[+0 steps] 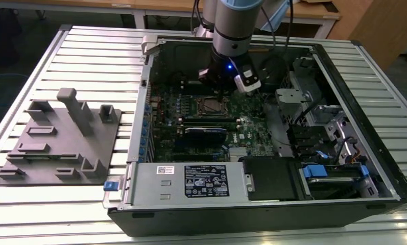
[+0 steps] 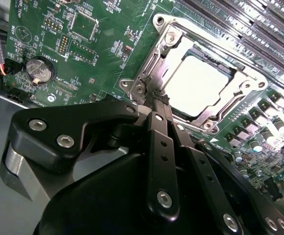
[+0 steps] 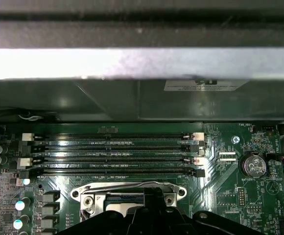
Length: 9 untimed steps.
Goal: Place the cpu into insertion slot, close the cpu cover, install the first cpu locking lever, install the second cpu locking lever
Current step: 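Install the second cpu locking lever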
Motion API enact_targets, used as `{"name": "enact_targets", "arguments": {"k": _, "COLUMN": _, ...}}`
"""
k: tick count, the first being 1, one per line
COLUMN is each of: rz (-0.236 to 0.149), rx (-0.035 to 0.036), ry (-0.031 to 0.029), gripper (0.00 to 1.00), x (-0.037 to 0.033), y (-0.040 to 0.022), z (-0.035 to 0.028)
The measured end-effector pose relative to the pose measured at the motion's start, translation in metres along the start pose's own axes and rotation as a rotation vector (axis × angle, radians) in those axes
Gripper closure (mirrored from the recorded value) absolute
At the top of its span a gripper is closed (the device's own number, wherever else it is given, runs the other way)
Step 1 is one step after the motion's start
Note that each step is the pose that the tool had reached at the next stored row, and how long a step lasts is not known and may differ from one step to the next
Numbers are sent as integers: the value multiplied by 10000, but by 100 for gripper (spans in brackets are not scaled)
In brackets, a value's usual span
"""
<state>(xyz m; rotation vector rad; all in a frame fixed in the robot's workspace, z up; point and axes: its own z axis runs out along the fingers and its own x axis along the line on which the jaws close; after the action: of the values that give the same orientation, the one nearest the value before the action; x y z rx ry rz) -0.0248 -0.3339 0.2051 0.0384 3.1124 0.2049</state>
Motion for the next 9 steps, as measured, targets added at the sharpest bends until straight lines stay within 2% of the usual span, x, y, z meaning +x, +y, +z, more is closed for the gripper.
{"name": "enact_targets", "arguments": {"k": 3, "rz": 0, "rx": 12, "ry": -1, "gripper": 89, "x": -1, "y": 7, "z": -56}}
{"name": "enact_targets", "arguments": {"k": 9, "rz": -1, "rx": 90, "ry": -2, "gripper": 89, "x": -3, "y": 21, "z": -155}}
